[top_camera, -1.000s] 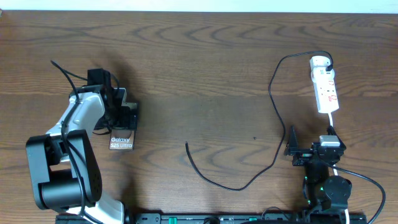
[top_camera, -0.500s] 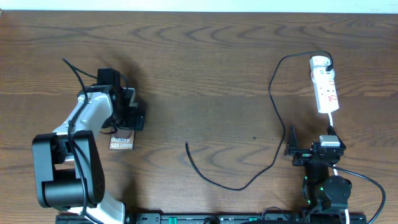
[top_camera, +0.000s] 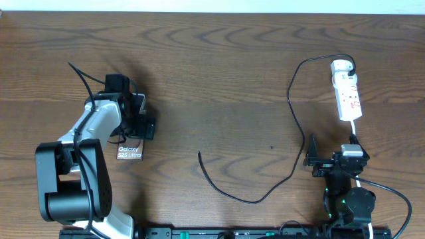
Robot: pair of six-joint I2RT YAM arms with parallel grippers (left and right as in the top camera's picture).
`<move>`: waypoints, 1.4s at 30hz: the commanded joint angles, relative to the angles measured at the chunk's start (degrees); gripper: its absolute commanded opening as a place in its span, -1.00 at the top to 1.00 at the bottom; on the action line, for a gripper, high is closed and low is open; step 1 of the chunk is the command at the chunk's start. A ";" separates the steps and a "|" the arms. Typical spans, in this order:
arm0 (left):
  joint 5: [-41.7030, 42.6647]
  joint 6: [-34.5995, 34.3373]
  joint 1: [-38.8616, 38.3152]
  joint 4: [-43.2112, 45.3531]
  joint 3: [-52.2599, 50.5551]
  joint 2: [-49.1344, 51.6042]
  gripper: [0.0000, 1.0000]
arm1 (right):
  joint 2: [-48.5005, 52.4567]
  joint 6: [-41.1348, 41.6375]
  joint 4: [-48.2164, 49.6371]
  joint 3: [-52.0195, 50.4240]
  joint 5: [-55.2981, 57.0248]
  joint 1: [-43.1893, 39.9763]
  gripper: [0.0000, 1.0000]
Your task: Plug charger to phone and switch on socket
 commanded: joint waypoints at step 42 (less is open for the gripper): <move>-2.25 0.50 0.24 -1.05 -1.95 0.46 -0.96 | -0.22 -0.46 -0.24 -0.07 0.26 0.02 -0.98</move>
